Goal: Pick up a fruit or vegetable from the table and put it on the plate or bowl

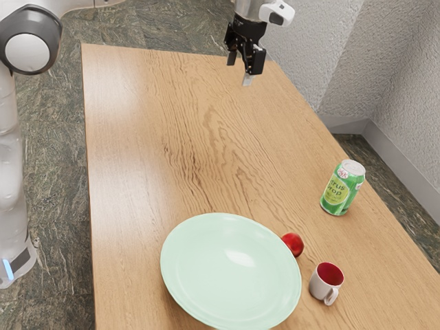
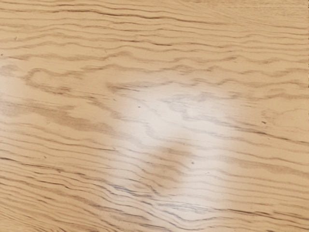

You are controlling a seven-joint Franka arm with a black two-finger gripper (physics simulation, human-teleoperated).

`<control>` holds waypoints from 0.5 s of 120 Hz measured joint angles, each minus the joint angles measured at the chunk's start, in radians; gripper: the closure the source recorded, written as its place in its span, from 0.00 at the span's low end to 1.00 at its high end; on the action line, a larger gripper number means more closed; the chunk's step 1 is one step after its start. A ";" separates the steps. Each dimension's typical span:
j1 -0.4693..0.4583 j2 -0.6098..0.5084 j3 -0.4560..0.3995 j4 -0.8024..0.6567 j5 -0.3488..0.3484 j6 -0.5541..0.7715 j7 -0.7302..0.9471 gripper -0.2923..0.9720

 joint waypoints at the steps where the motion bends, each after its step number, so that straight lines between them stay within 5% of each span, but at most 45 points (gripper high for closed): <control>1: 0.000 0.000 0.000 0.000 0.000 0.000 0.000 0.23; 21: -0.008 -0.002 0.000 0.008 -0.011 -0.002 -0.001 0.23; 31: 0.007 -0.023 -0.022 0.284 -0.021 -0.039 -0.001 0.23; 40: 0.050 -0.044 -0.118 0.362 -0.024 -0.078 -0.003 0.23; 60: -0.196 0.097 -0.181 0.329 -0.021 -0.127 -0.013 0.23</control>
